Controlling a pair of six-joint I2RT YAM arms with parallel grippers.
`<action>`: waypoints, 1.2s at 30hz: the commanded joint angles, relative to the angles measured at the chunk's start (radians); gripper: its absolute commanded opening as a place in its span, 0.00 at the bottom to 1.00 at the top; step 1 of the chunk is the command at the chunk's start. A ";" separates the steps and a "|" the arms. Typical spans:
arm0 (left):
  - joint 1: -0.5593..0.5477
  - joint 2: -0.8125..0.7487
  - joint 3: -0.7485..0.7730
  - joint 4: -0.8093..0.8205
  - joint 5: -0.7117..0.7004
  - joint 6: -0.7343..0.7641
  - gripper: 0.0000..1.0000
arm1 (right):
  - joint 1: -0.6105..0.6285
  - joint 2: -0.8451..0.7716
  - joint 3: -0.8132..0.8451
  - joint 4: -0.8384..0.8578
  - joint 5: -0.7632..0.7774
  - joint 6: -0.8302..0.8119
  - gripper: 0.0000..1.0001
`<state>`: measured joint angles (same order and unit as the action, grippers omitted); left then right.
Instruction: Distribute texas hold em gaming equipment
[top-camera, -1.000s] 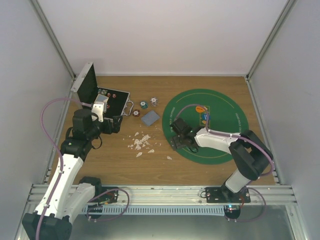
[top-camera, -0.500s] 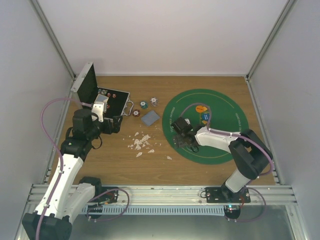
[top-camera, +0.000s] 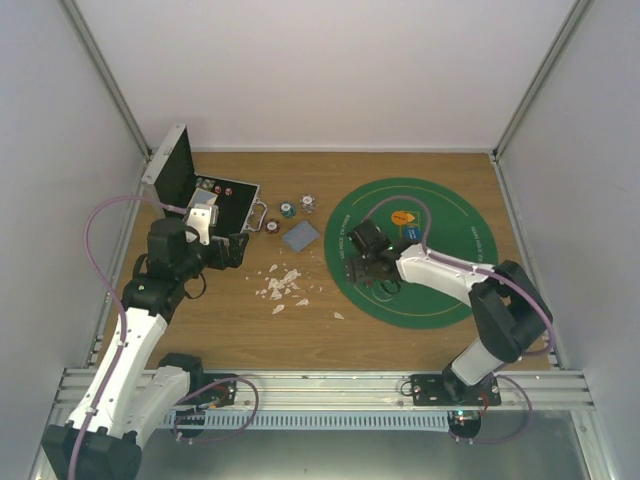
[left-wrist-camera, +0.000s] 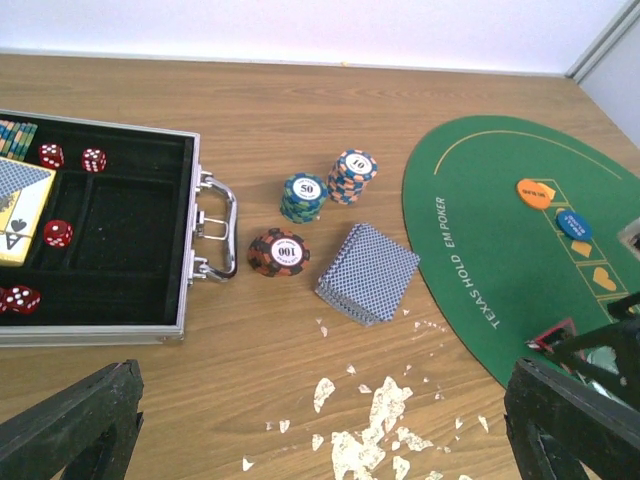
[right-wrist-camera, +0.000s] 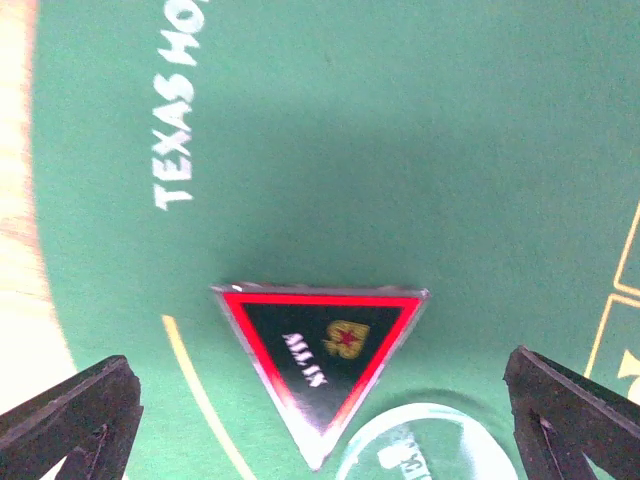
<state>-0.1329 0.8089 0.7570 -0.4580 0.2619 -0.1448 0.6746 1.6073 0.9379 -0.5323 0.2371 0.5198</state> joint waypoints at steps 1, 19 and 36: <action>-0.008 0.006 -0.001 0.032 0.004 0.008 0.99 | -0.042 -0.083 0.078 -0.016 -0.115 -0.006 1.00; -0.009 -0.017 -0.008 0.043 0.024 0.026 0.99 | -0.616 -0.206 -0.160 0.285 -0.460 0.008 0.82; -0.008 -0.014 -0.011 0.053 0.053 0.022 0.99 | -0.708 0.197 -0.052 0.485 -0.630 -0.086 0.56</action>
<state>-0.1360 0.7986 0.7570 -0.4564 0.2993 -0.1371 -0.0269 1.7309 0.8593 -0.1001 -0.3458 0.4641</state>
